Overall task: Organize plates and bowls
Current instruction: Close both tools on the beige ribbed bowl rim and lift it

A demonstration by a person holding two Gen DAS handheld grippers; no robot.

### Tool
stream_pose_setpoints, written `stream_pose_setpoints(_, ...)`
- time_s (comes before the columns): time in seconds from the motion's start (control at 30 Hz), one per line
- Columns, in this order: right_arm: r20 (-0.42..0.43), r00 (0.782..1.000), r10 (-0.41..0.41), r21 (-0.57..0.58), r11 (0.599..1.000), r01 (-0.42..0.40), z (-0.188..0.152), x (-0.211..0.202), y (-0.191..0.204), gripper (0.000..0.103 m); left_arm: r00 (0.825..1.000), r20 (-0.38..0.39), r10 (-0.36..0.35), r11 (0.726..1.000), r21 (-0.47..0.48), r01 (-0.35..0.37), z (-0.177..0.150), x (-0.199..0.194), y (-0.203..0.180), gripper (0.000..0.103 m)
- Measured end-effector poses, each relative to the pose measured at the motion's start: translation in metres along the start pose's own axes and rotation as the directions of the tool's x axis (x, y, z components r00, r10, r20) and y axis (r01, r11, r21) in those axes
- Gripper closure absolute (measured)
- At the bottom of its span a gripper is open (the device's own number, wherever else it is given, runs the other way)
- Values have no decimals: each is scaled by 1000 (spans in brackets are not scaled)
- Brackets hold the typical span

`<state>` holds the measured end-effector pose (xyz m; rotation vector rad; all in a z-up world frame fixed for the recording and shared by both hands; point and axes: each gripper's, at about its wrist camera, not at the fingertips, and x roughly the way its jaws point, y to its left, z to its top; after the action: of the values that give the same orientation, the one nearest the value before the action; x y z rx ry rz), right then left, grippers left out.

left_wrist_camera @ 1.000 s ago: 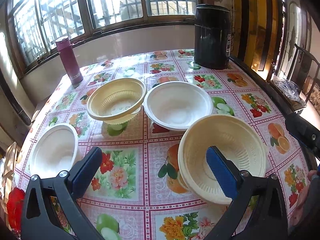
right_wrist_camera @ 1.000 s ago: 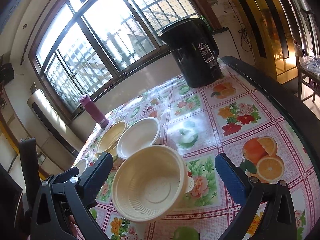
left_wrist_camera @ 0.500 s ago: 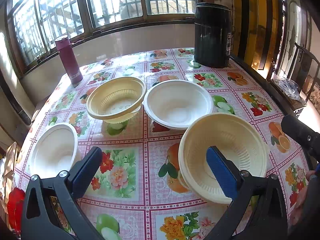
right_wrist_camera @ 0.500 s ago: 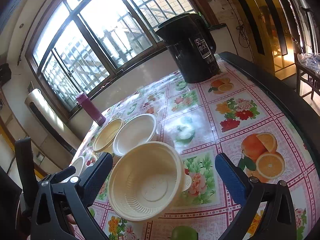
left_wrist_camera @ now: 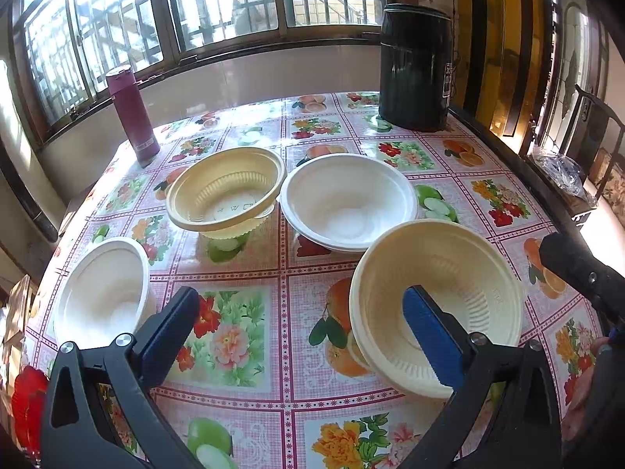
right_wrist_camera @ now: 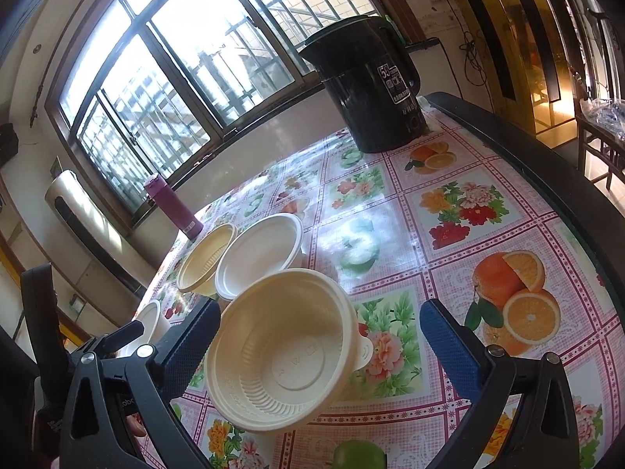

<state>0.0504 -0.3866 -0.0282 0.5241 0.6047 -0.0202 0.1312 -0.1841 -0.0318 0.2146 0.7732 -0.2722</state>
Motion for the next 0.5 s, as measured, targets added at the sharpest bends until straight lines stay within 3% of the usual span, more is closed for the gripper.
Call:
stream_pose_setpoints(0.3, -43, 999, 0, 18, 1000, 1, -2, 10, -4, 0, 999, -37, -19, 1000, -5, 19, -1, 11, 0, 0)
stream_pose_setpoints(0.5, -83, 996, 15, 48, 999, -11, -4, 19, -8, 0, 988, -131, -83, 996, -38, 79, -7, 33, -1, 0)
